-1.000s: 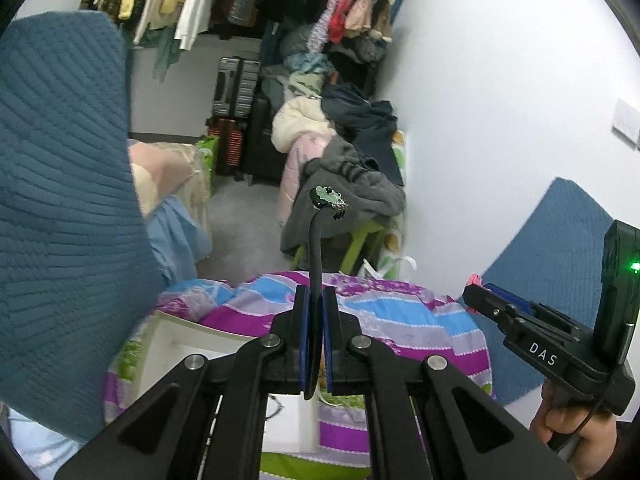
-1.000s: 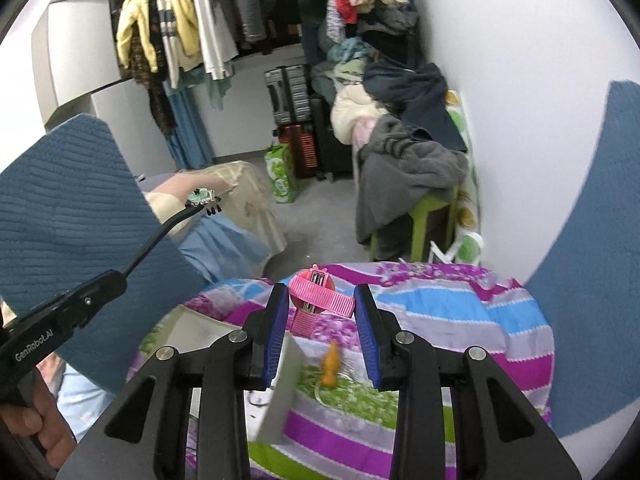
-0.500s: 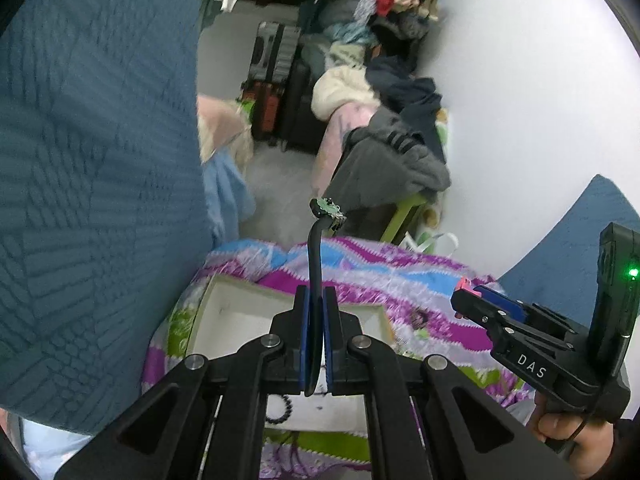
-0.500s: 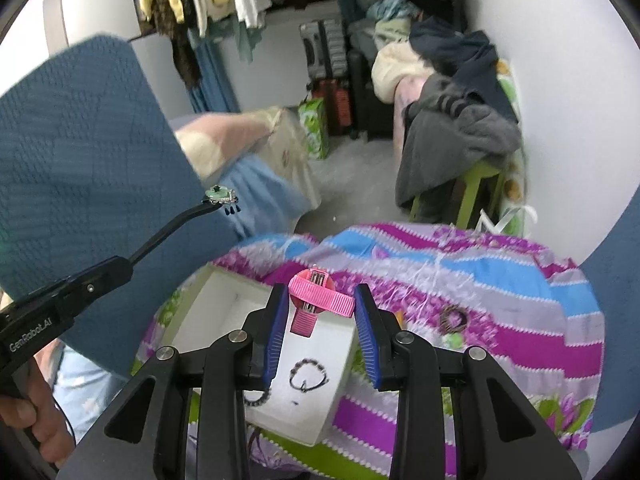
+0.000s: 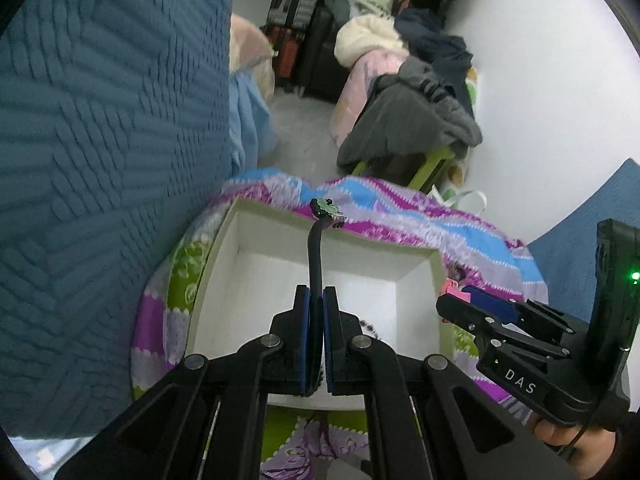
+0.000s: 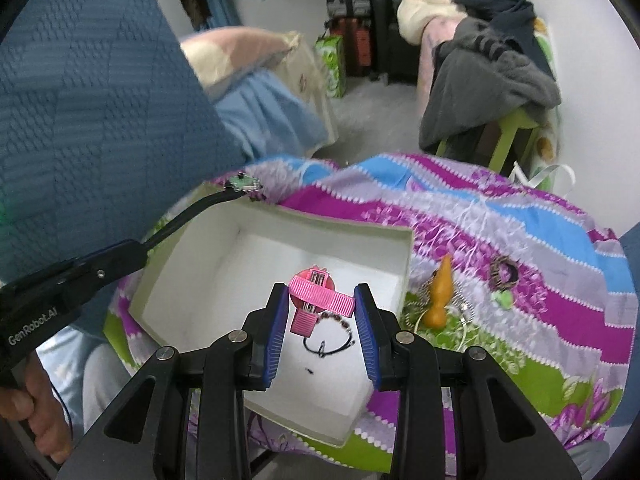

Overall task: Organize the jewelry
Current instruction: 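Lift and carry the keychain and pink clip in both tools over the box, then open both tools to drop the keychain and pink clip into the box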

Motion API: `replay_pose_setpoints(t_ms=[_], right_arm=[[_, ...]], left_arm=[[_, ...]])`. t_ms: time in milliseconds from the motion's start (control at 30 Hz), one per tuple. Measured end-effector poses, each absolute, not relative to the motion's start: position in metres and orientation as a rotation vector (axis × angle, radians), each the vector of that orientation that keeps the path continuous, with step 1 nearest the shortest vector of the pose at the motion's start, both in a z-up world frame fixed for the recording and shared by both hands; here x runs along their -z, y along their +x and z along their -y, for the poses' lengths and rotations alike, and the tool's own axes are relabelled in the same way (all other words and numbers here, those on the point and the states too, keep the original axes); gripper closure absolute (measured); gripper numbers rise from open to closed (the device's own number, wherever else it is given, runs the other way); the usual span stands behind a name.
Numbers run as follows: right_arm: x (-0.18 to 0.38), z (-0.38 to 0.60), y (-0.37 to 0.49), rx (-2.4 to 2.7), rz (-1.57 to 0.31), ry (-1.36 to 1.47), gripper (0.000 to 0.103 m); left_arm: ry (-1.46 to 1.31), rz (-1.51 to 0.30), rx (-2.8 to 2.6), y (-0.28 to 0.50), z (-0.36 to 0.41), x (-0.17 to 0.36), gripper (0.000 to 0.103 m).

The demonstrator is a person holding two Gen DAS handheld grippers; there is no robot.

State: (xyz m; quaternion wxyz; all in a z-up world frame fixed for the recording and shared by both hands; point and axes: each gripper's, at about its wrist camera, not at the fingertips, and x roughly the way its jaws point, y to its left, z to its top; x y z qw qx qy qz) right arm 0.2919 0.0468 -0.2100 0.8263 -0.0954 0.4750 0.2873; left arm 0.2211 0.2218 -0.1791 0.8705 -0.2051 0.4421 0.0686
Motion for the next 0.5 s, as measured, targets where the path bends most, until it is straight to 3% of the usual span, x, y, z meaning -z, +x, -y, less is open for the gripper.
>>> replay_pose_setpoints(t_ms=[500], right_arm=[[0.242,-0.052,0.293,-0.632,-1.097,-0.225,0.071]], left_arm=[[-0.436,-0.994,-0.144,0.222,-0.223,0.211,0.098]])
